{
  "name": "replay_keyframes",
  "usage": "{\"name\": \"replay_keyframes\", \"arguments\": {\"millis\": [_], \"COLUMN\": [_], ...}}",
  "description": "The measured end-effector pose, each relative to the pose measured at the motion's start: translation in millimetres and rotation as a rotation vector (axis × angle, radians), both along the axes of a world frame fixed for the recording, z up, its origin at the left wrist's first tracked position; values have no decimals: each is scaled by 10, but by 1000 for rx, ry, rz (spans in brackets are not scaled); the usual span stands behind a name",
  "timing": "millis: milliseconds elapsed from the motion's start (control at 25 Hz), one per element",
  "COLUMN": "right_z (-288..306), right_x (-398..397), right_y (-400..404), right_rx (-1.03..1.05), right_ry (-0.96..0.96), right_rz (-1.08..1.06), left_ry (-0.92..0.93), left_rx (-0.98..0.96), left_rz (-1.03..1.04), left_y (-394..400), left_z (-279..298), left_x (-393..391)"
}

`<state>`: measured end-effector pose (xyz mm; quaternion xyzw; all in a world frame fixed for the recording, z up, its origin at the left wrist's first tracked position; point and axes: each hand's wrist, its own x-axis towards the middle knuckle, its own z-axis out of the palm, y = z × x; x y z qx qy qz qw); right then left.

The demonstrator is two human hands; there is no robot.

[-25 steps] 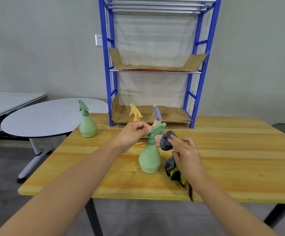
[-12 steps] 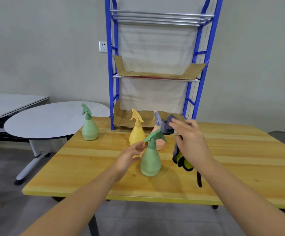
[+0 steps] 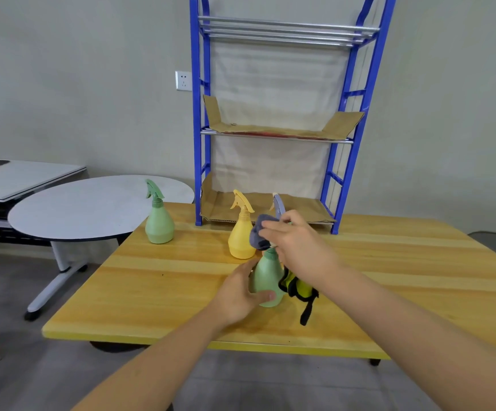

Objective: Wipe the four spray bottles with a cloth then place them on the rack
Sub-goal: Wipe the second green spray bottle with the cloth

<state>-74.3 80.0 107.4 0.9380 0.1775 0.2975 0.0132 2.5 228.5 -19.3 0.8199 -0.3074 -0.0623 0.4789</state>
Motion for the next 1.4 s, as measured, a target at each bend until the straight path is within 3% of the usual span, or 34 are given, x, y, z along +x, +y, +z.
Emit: {"name": "replay_keyframes", "arguments": {"millis": [160,280,560,640,840,1040,1120,1240,1400], "right_z": [80,-47,-695,-805,-930,-844,-846,-915,-898], "right_x": [56,-72,-458,-489,-611,-509,-557,-616,-524], "right_y": [-379,-536,-351,-233,0,-99,-47,8,-23], "right_rx": [160,304,521,607,592,766,735,582,692], "right_ry": [-25,-83,-79,-113,-144,-159,-177,-173,-172], "right_rz": [-238,-271,-133,-127,6,-162,-122,-8,-90], "left_ry": [-13,81,512,571,547,695,729,626,586], "left_rx": [24,-18,-519,-573,-604,-694,-686,-606,-587], "left_rz": [21,3,51,22,76,32,18,30,66], "left_y": [0,17,-25,-56,-65,-63,-29,23,10], "left_z": [48,96,451,548,663,652,665,667,682], "left_x": [-15,9,35,9,-103,-135,-127,-61,-97]}}
